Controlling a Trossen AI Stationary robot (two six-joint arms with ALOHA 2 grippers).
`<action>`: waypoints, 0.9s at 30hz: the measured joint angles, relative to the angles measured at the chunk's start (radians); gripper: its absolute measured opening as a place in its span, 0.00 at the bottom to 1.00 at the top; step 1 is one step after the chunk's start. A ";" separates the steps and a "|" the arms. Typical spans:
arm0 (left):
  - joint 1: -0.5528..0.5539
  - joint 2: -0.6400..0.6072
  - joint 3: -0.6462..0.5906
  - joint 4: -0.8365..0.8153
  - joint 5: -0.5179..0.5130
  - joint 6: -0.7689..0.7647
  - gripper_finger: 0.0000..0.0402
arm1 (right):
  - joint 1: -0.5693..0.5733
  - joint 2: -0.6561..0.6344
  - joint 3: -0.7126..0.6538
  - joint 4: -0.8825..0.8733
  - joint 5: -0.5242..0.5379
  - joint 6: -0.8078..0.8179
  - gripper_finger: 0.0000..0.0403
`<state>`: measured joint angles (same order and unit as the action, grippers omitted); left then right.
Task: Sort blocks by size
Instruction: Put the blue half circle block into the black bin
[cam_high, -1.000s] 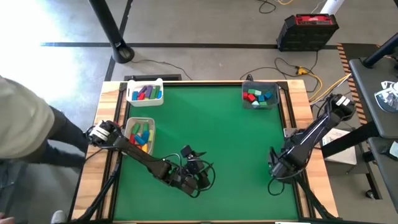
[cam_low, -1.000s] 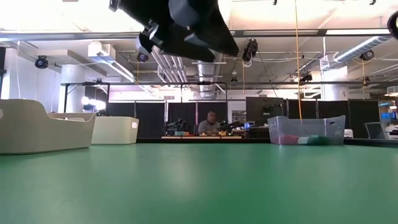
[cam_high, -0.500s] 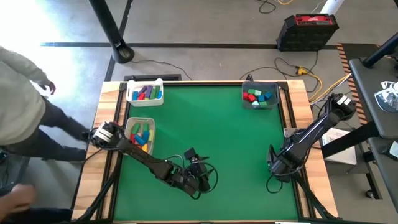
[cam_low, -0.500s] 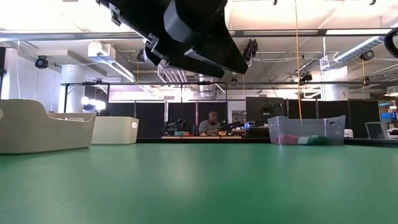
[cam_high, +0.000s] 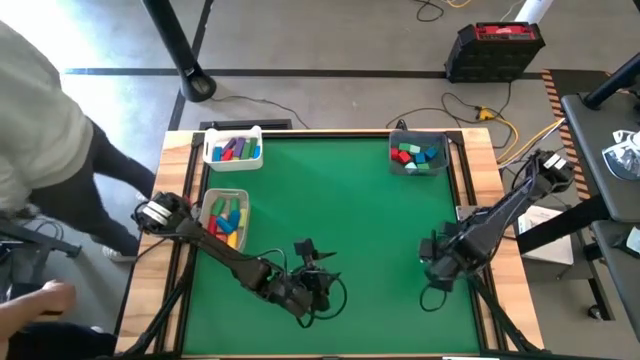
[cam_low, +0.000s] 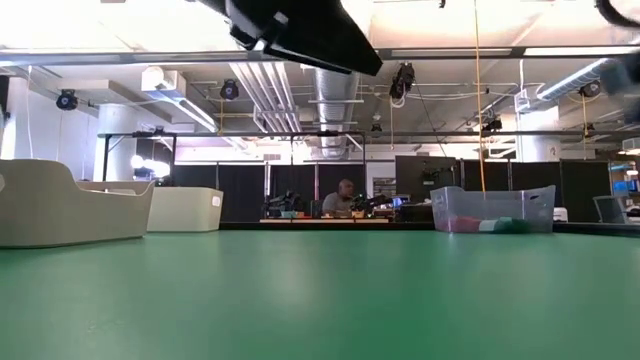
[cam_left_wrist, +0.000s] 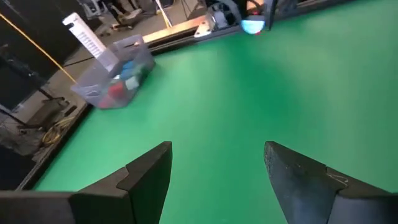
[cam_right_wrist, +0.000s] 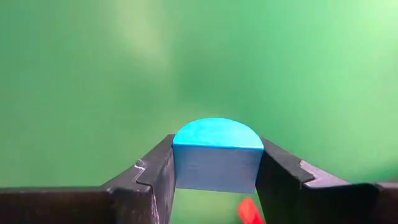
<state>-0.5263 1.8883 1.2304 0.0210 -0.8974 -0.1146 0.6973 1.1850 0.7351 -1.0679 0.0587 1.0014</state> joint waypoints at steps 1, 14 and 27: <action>0.000 -0.004 0.000 0.000 0.000 0.002 0.60 | -0.024 -0.006 0.028 0.000 0.039 -0.024 0.41; -0.018 -0.053 -0.017 -0.131 -0.009 -0.069 0.60 | -0.586 -0.039 0.254 0.052 0.293 -0.560 0.41; -0.023 -0.117 -0.225 -0.100 0.000 -0.224 0.60 | -1.295 -0.021 0.231 0.185 0.179 -0.780 0.41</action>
<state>-0.5491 1.7715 1.0050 -0.0790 -0.8978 -0.3383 -0.5973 1.1637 0.9665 -0.8832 0.2380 0.2212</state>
